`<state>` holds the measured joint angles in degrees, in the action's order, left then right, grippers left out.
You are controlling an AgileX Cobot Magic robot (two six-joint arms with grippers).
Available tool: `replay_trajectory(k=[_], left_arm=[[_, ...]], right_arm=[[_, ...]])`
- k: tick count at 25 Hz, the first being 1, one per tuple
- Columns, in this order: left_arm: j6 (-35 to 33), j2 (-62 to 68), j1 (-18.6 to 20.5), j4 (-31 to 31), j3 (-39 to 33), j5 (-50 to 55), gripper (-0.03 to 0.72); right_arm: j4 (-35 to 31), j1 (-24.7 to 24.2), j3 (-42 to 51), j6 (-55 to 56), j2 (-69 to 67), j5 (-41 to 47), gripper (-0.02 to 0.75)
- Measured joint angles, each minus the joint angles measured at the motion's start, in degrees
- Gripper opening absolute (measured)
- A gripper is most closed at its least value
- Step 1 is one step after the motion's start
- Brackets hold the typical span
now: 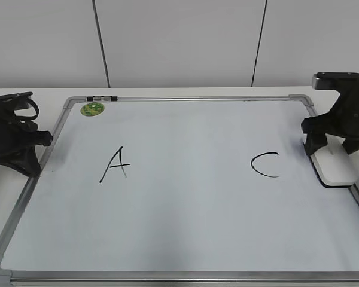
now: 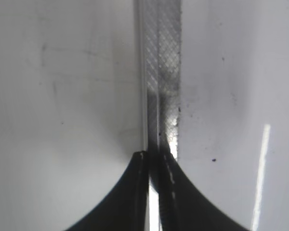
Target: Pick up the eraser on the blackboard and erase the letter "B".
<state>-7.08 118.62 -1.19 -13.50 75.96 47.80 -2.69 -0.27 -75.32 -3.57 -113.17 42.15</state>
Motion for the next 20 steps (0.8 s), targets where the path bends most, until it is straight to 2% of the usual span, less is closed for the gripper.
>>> replay_trajectory(k=[7,10,12,17,20], left_arm=[[0.00,0.00,0.00,0.00,0.00,0.00,0.013],[0.00,0.09,0.00,0.11,0.68,0.84,0.046],[-0.11,0.63,0.00,0.48,2.51,4.48,0.107],[-0.22,1.23,0.00,0.83,12.41,13.75,0.326],[-0.22,1.13,0.00,0.83,18.82,18.26,0.372]], right_arm=[[-0.13,0.00,-8.44,0.00,-0.02,8.08,0.645],[-0.13,0.00,-13.39,-0.15,-0.02,13.45,0.632],[-0.13,0.00,-16.29,-1.37,-0.02,16.51,0.613],[-0.50,0.00,-21.60,-3.16,-0.02,22.78,0.573],[-1.15,0.00,-22.69,-3.67,0.93,25.26,0.569]])
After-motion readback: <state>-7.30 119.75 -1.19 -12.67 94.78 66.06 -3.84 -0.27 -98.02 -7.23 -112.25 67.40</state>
